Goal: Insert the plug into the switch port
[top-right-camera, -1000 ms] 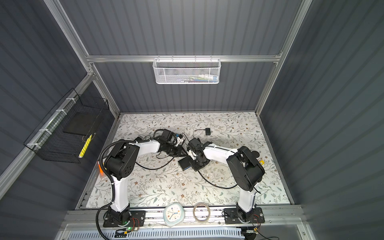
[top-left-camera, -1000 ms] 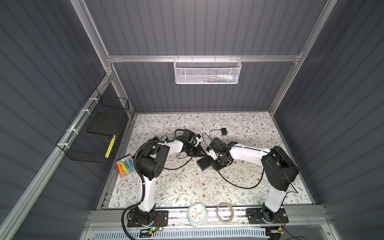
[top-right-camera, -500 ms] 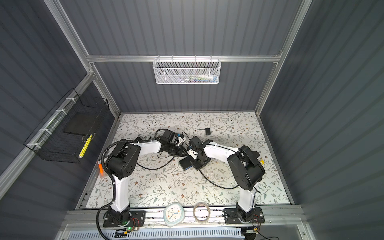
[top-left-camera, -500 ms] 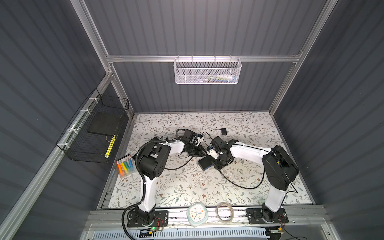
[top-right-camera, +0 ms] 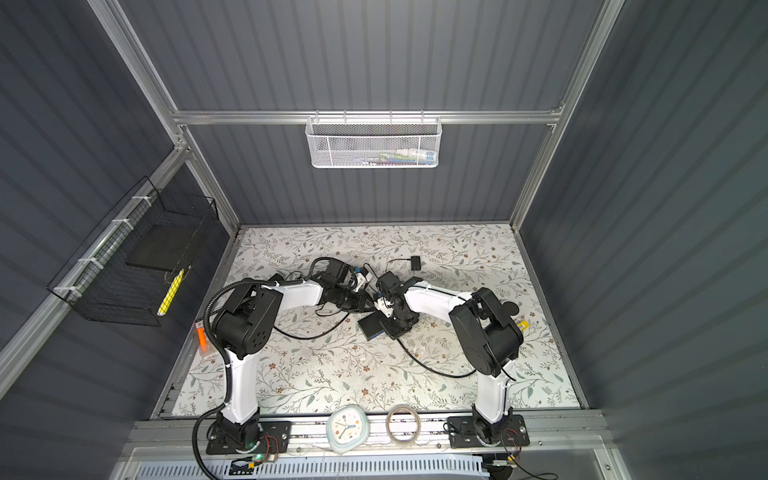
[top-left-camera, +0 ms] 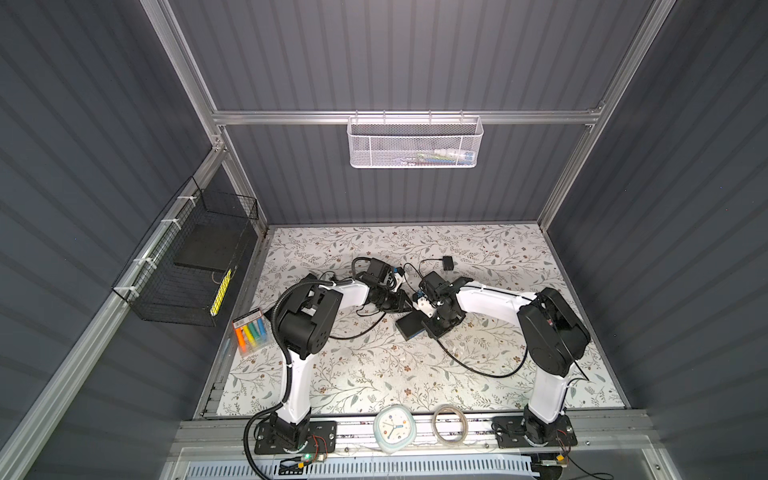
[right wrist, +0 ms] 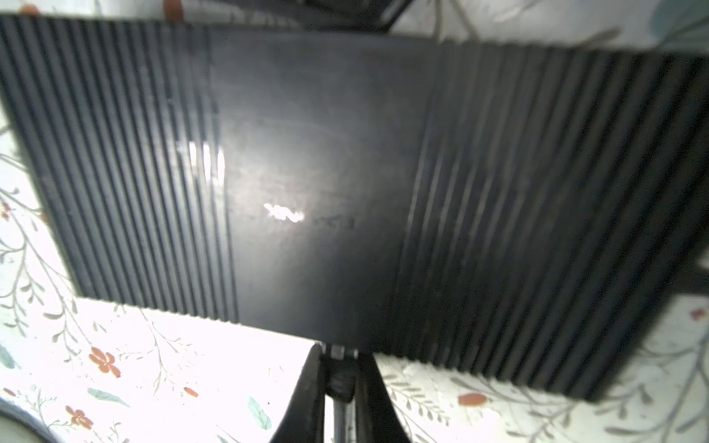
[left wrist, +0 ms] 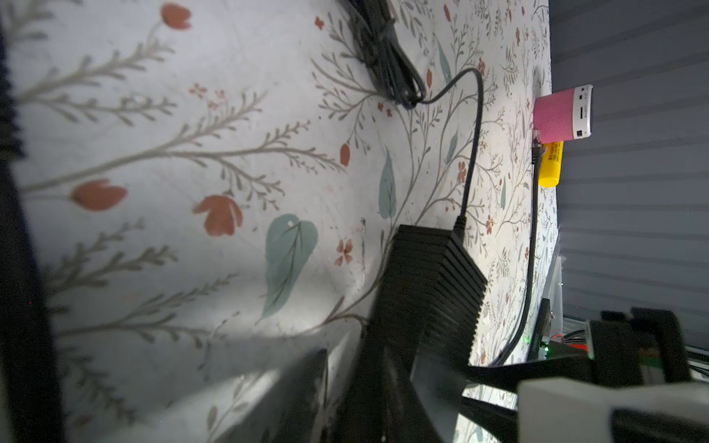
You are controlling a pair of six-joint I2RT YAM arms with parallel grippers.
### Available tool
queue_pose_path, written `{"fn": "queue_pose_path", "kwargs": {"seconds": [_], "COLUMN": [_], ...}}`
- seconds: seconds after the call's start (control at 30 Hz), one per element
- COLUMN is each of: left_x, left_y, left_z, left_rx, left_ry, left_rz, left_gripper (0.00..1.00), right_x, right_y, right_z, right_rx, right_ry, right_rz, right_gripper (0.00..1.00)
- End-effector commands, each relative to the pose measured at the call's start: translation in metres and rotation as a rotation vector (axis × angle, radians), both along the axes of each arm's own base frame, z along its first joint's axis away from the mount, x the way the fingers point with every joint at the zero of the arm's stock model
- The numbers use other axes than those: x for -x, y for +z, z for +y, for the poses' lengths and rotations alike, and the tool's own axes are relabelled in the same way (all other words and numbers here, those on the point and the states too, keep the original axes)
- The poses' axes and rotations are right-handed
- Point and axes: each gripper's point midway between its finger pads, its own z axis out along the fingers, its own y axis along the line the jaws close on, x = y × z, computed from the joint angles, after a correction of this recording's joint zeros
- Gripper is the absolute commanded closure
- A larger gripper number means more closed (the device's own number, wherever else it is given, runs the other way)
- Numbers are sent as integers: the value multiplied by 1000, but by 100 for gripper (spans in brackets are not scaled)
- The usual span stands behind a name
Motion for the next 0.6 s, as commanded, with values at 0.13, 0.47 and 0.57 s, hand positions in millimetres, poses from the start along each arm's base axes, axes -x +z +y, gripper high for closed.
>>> {"fn": "queue_pose_path", "kwargs": {"seconds": [0.13,0.47,0.57], "left_x": [54,61,61], "left_y": [-23,-27,-27], "left_z": [-10,-12,-12], "left_rx": [-2,3,2], "left_ry": [-95,-97,-101], "left_rz": [174,190,189], "left_gripper": [74,75,75], "right_x": [-68,-77,-77], "right_y": [39,25,26], "right_z": [33,35,35], "right_rx": [-119,-150,-150], "right_ry": [-21,-88,-76], "right_rz": [-241,-269,-278], "right_gripper": [100,100,100]}}
